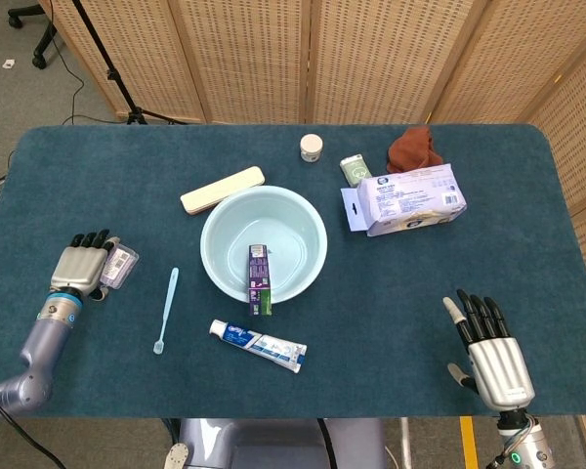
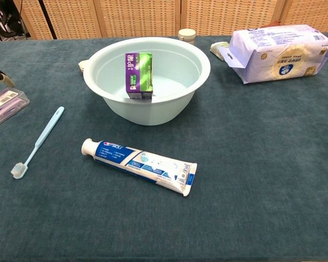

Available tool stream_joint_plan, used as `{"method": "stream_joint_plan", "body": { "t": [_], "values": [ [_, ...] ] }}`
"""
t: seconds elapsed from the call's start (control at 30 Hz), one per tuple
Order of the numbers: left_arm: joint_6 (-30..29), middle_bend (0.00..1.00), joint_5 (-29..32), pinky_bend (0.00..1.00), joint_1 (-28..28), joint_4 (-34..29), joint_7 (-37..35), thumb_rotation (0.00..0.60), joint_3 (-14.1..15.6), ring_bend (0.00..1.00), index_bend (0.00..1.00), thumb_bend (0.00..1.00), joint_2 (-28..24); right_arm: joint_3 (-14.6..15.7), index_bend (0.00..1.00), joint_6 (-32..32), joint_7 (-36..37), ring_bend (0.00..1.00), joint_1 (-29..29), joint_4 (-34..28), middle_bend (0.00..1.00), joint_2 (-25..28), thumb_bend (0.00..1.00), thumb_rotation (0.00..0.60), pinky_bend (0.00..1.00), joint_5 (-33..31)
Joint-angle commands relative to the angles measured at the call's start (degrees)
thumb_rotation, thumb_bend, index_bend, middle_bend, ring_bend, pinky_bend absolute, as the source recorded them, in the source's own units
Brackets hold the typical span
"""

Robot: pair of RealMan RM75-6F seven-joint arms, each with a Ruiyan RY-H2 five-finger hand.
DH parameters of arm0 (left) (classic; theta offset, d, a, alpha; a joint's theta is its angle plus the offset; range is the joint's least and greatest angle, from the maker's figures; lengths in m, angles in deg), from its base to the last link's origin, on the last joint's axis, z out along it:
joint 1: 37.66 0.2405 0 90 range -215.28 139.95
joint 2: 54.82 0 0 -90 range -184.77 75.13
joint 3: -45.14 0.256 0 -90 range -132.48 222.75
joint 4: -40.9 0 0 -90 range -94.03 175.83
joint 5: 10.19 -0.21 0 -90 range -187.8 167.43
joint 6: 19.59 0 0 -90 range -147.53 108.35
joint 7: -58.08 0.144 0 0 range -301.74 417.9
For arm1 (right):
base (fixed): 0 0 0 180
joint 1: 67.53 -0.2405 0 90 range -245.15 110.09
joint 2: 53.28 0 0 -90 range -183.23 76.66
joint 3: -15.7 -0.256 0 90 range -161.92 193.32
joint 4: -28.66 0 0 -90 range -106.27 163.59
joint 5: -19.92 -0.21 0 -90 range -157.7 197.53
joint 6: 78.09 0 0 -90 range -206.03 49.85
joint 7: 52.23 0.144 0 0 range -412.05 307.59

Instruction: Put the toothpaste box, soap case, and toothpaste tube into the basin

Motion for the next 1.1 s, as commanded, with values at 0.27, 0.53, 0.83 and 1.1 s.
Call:
{"method": "stream_joint_plan", "body": {
  "t": [0.27,0.53,0.83,1.1],
  "values": [
    [-1.5,0.14,-1.0,0.21,0.8,4.5,-0.7,0.600,0.6,0.17,0.42,0.31,3.6,-0.3,0.00,0.3,0.2,0.00,0.2,0.0,0.00,0.0,0.13,0.600,0.05,0.1],
    [-3.5,0.18,-3.9,0.24,1.7,4.7,-2.8,0.600,-0.4,0.21,0.49,0.34,3.8,-0.4,0.00,0.4,0.2,0.00,0.3,0.1,0.00,-0.2,0.13,0.600,0.05,0.5],
    [-6.0,0.21,-6.1,0.27,2.3,3.5,-3.8,0.600,-1.8,0.25,0.53,0.35,3.2,-0.6,0.00,0.3,0.3,0.00,0.5,0.2,0.00,-0.2,0.13,0.600,0.05,0.6],
    [-8.6,0.21,-7.6,0.27,2.9,1.6,-4.9,0.600,-3.5,0.25,0.53,0.35,2.3,-0.8,0.00,0.5,0.5,0.00,0.5,0.2,0.00,-0.3,0.13,0.600,0.05,0.4]
  ]
}}
